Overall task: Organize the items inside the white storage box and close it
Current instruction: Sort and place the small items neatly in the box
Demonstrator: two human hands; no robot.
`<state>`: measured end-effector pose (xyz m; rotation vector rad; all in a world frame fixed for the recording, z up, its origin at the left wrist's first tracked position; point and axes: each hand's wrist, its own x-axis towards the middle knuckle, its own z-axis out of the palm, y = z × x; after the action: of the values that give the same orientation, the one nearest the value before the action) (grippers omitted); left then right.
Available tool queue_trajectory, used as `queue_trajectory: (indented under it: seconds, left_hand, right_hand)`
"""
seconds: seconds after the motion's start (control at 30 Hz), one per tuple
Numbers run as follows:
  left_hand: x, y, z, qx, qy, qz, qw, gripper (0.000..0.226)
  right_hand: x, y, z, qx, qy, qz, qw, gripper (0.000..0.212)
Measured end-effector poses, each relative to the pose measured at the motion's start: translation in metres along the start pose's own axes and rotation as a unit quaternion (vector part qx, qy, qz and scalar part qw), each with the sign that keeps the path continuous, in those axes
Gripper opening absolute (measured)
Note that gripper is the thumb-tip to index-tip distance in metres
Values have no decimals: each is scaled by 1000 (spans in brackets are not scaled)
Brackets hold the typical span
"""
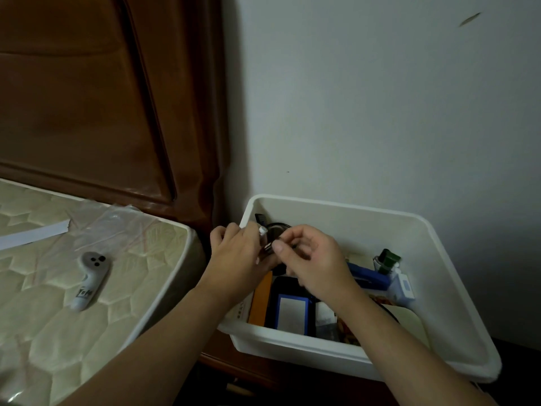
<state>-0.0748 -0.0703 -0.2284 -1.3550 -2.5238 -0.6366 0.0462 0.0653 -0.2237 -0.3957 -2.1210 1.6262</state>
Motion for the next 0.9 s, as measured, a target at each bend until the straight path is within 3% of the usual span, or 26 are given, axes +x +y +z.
queue_trajectory:
  seconds: [0.1, 0.17, 0.23, 0.33, 0.43, 0.53, 0.73, 0.9]
  left_hand:
    - [-1, -2, 2, 9, -17, -12, 1000, 33]
    - [-2, -1, 1, 22, -32, -13, 999, 29]
    - [-2, 0, 1, 38, -43, -2, 998, 26]
    - [-3, -1, 1, 48, -52, 2, 998, 23]
    - [-2, -2, 1, 50, -51, -5, 997, 25]
    - [-2, -1, 1, 46, -56, -7, 997, 24]
    - [-2, -1, 0, 40, -53, -11, 998, 20]
    - [-1, -1, 1, 35, -59, -15, 998, 21]
  right_hand:
    - [8, 2, -25, 69, 127, 50, 988, 6]
    - [17, 10, -47, 76, 171, 96, 978, 14]
    - [22, 25, -61, -5, 143, 150, 978, 21]
    - [24, 52, -62, -183, 61, 223, 955, 12]
    - [33, 64, -48, -232, 19, 236, 943, 20]
    - [44, 65, -28, -291, -7, 213, 933, 11]
    - [51, 88, -6, -300, 15, 247, 921, 17]
    - [48, 96, -18, -390, -22, 204, 898, 16]
